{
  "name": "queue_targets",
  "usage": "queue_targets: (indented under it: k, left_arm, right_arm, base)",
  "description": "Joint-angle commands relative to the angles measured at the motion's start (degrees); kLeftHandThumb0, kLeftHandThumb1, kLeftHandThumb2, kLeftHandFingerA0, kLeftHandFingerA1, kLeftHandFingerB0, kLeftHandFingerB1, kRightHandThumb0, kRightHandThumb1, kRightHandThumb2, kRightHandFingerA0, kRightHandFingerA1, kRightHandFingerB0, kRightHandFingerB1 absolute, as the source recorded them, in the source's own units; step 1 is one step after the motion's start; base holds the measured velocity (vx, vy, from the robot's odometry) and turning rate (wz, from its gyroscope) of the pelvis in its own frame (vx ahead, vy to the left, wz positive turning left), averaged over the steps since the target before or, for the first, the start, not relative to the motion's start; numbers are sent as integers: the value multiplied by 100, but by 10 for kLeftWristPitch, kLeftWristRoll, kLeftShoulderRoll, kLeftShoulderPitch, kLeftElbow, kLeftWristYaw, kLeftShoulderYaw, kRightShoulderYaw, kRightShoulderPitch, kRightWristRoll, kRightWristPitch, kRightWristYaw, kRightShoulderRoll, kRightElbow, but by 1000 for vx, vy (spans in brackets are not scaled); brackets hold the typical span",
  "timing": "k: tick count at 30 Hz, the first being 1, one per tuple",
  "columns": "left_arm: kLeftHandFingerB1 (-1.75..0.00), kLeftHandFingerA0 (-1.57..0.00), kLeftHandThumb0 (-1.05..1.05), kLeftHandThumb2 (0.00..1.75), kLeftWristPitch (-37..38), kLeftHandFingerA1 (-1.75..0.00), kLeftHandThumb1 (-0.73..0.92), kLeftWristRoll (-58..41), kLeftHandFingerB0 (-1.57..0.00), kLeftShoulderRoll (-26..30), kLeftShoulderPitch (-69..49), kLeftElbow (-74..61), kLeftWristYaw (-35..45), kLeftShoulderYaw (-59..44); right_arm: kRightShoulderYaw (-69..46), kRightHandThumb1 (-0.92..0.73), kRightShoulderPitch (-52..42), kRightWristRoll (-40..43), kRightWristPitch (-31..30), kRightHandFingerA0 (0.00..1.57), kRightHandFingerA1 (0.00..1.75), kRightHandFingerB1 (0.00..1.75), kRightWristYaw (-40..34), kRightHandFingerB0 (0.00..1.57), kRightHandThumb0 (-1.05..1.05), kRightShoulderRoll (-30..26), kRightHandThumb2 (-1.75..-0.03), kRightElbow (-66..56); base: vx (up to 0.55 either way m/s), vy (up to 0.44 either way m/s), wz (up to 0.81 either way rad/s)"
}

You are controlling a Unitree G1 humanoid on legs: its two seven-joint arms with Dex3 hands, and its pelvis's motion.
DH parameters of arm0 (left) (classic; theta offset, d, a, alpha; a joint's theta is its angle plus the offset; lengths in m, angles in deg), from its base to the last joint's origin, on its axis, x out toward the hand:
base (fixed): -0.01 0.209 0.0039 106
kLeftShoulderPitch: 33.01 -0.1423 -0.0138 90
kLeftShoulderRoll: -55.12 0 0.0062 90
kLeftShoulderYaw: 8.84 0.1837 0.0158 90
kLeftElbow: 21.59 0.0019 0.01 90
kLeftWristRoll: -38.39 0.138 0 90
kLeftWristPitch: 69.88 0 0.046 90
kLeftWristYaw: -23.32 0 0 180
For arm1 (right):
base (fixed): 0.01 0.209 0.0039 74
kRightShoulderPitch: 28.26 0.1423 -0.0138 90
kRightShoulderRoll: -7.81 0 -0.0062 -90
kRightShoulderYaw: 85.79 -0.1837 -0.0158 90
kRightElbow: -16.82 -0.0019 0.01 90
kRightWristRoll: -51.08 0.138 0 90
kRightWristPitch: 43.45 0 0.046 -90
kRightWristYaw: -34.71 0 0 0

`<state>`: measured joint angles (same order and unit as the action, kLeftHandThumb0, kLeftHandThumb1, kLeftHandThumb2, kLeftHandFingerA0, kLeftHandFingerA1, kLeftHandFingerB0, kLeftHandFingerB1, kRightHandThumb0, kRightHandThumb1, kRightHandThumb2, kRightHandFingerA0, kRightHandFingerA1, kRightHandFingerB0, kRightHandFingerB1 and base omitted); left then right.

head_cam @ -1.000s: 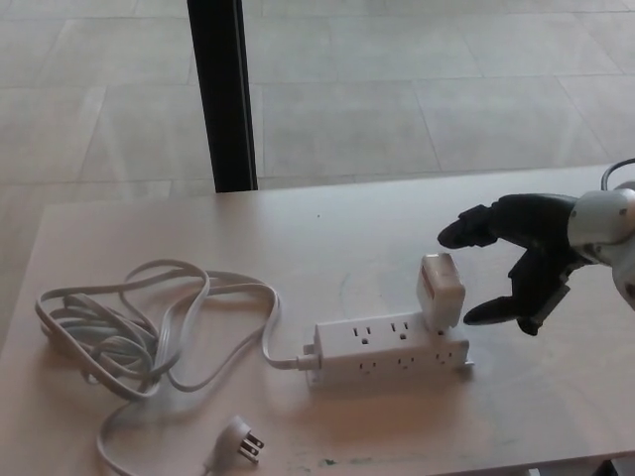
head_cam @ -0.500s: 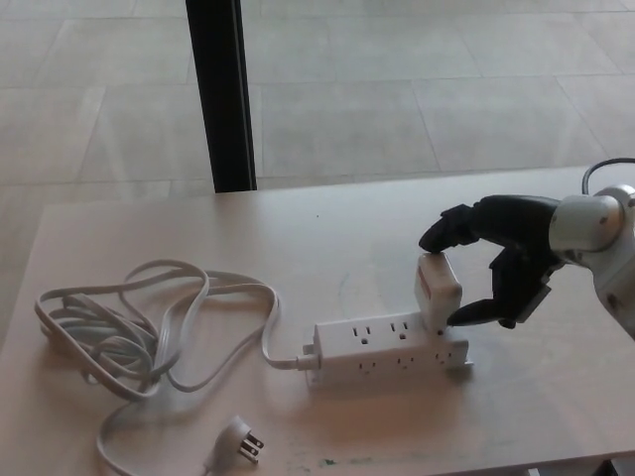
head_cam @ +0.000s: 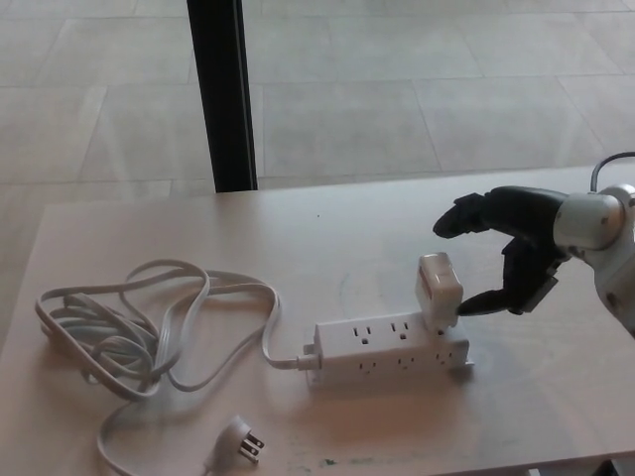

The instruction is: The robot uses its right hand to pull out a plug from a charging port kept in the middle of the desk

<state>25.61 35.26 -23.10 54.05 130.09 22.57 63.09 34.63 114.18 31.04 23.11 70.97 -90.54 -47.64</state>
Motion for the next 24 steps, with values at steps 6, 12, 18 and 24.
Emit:
queue_targets:
  k: [6,12,18,24]
  left_arm:
    - [-55,-73,-61,58,-9,-75,60,4,-64,17,-8,-15,-3,7]
    - [-58,-76,-61,58,-11,-74,61,8,-64,20,-11,-17,-5,15]
    - [-58,-74,-62,58,-10,-72,60,0,-65,20,-9,-16,-3,12]
    - [-53,-72,-60,58,-11,-69,61,-2,-62,20,-7,-13,-1,10]
  right_arm:
    - [2,-45,-15,-28,26,38,79,33,-1,23,-63,4,-54,-9]
    - [13,-43,-14,-47,-7,63,115,29,-1,21,-63,29,-55,-20]
    - [12,-36,-16,-55,2,61,100,40,2,13,-65,29,-73,-12]
    - [1,-42,-27,-54,21,60,112,37,2,21,-59,18,-54,0]
  base:
    - [0,0,0]
    - [0,0,0]
    - [0,0,0]
    - [0,0,0]
